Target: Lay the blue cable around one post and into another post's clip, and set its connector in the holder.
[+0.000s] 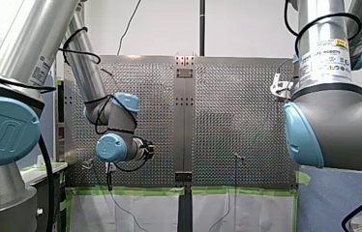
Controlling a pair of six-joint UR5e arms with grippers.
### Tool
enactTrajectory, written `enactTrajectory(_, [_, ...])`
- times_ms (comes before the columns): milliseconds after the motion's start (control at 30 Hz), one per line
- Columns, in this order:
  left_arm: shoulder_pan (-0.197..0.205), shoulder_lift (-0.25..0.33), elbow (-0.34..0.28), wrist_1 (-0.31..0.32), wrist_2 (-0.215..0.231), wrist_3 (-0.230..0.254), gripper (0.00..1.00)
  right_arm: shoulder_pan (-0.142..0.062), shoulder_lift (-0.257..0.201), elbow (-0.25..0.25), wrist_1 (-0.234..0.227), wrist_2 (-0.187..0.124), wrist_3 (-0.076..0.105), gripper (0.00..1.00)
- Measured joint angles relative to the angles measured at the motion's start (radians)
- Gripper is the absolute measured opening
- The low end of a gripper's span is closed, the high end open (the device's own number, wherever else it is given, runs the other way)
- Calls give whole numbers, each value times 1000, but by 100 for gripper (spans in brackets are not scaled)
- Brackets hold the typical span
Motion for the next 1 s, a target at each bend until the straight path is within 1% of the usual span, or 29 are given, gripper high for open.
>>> enactTrajectory(67, [1,0,0,-3,0,2,100,-5,0,0,-6,-17,-4,0])
enactTrajectory(233, [3,0,0,-9,0,6,100,-17,2,-8,-14,-69,-12,0])
enactTrajectory(433, [8,0,0,-21,0,15,100,-28,6,-17,-25,-133,-16,0])
enactTrajectory(500, [9,0,0,-24,0,18,100,-31,14,-22,-22,-153,-19,0])
enactTrajectory(567, [9,0,0,-26,0,19,100,-32,28,-31,-12,-165,-29,0])
enactTrajectory(700, [9,0,0,-31,0,21,100,-34,60,-51,15,-176,-62,0])
enactTrajectory(733, [9,0,0,-32,0,22,100,-35,63,-54,17,-177,-68,0])
enactTrajectory(867, [9,0,0,-34,0,24,100,-40,70,-64,19,-183,-81,0])
enactTrajectory(1000, [10,0,1,-35,0,24,100,-46,72,-69,10,-205,-91,0])
